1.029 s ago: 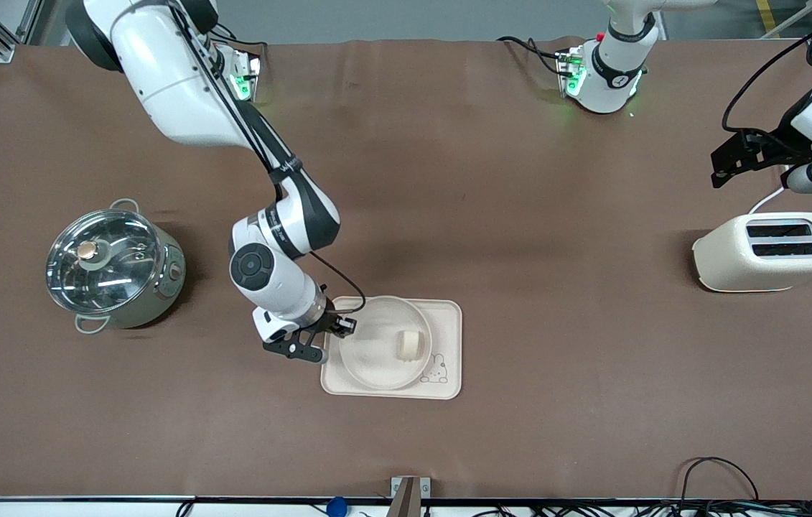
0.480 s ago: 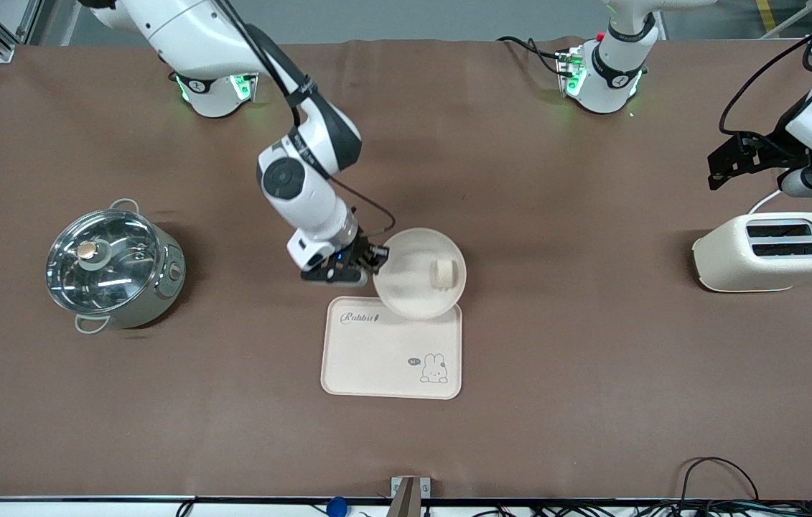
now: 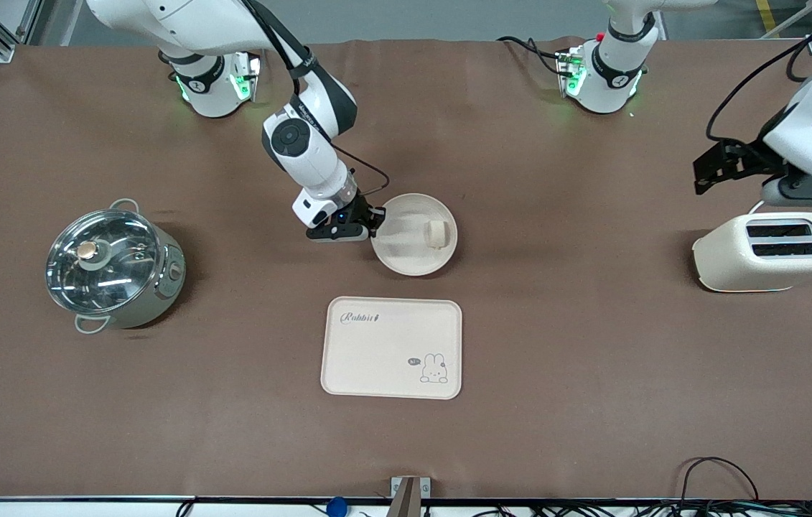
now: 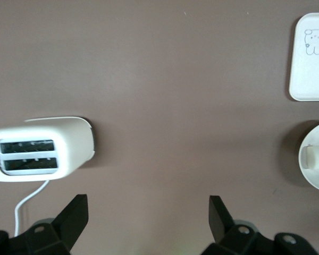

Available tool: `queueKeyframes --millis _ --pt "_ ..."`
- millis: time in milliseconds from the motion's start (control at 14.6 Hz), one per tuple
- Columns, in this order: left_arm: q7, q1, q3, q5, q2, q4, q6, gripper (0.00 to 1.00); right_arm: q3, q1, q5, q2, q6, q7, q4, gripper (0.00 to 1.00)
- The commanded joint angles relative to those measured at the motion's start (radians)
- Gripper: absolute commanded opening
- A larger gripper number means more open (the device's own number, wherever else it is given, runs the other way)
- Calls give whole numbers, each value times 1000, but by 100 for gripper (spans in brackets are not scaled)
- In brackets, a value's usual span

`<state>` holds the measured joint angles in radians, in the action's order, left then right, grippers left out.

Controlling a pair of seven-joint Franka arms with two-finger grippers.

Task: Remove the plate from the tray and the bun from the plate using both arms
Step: 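Lift the plate off the tray and set it beyond the tray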

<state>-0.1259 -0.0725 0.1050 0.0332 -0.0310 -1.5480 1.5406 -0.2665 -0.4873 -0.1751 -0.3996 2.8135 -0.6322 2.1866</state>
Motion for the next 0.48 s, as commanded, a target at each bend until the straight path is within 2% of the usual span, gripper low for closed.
queueKeyframes --millis 0,206,274,411 --pt "-90 -29 30 2 -62 12 15 100 -5 -11 -7 41 56 11 76 0" --pt "-231 -35 100 2 -134 11 67 100 -4 -16 -7 16 116 11 99 1" --pt "-298 -35 128 2 -162 11 93 100 -4 -14 -7 10 119 9 97 8" --pt "-418 -36 180 7 -223 11 151 100 -2 -14 -7 10 124 11 97 9"
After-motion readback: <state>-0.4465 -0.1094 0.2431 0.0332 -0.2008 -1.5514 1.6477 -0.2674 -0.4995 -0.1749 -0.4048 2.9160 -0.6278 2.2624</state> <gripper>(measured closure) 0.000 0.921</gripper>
